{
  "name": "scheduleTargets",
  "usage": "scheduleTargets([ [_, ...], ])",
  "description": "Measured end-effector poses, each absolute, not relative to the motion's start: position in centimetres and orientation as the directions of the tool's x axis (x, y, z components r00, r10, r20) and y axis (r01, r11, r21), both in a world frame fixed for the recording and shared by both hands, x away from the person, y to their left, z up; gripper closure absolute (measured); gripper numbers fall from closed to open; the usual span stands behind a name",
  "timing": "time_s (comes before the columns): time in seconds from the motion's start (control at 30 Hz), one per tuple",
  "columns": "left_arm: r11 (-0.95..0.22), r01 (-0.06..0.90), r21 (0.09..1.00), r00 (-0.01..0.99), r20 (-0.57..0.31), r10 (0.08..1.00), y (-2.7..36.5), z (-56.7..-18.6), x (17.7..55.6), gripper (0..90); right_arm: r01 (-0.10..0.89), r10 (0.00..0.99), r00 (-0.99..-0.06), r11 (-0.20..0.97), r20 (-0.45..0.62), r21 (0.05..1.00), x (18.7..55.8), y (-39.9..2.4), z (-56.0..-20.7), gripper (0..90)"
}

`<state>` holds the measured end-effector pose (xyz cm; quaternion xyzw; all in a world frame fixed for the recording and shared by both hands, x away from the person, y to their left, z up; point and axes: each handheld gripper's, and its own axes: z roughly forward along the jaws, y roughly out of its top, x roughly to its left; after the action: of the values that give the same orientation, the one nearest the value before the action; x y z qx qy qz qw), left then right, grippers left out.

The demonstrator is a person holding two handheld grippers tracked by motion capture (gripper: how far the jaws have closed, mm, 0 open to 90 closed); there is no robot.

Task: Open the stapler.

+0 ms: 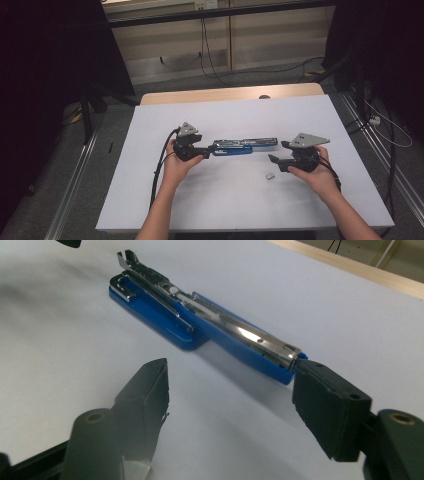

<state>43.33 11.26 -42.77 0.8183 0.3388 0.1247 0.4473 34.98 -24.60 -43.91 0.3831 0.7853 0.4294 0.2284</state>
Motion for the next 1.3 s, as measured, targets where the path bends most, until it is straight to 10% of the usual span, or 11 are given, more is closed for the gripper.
scheduleTargets([
  [0.67,-0.377,0.456,0.806,0.733,-0.099,0.673,12.1,-41.9,41.9,10.1,0.422,0.767,-0.641,0.351,0.001,0.836,32.8,-25.3,-44.3,13.9],
  [1.3,-0.369,0.467,0.803,0.722,-0.106,0.684,12.9,-41.6,41.4,9.3,0.399,0.657,-0.753,0.455,0.002,0.796,32.5,-25.4,-44.7,21.8],
])
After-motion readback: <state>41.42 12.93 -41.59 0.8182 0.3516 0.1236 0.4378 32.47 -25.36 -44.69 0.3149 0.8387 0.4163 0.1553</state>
